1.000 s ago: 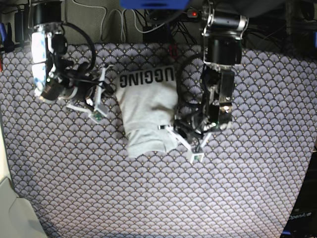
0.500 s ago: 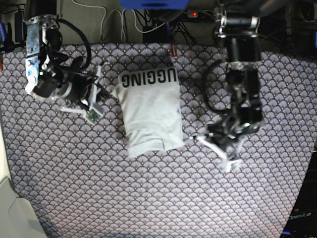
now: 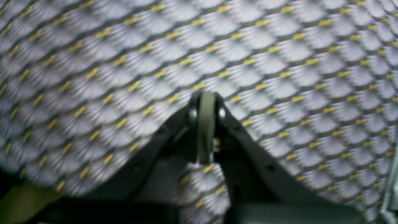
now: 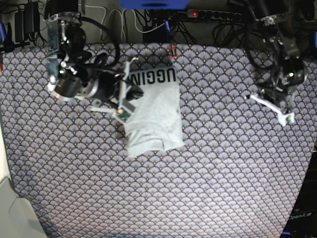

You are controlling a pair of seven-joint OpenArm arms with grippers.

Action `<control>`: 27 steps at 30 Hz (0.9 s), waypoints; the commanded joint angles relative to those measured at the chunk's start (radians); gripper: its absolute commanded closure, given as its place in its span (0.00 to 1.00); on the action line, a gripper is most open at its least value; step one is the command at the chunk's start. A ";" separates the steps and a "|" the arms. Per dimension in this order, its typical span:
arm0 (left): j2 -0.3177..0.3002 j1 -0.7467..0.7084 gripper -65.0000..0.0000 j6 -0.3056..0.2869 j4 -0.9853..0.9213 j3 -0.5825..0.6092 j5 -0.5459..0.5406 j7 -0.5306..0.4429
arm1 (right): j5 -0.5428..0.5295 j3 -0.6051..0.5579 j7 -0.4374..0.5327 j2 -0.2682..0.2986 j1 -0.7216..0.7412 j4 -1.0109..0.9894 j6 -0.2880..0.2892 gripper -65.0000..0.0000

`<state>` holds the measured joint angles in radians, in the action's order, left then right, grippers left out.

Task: Fold the T-shirt properly
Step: 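Press and smooth the printed edge of the bundle with the right gripper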

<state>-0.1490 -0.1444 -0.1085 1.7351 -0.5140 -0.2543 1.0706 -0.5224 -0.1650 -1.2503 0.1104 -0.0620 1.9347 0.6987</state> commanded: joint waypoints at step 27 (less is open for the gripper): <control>-0.021 -0.091 1.00 -0.004 0.058 -0.067 -0.009 -0.008 | -0.018 -0.178 0.136 0.062 0.116 -0.053 -0.001 1.00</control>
<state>-0.1577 -0.2398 -0.1093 1.7744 -0.5770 -0.2623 1.0737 -0.5274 -0.3462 -1.1412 0.1741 0.0315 1.8652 0.6922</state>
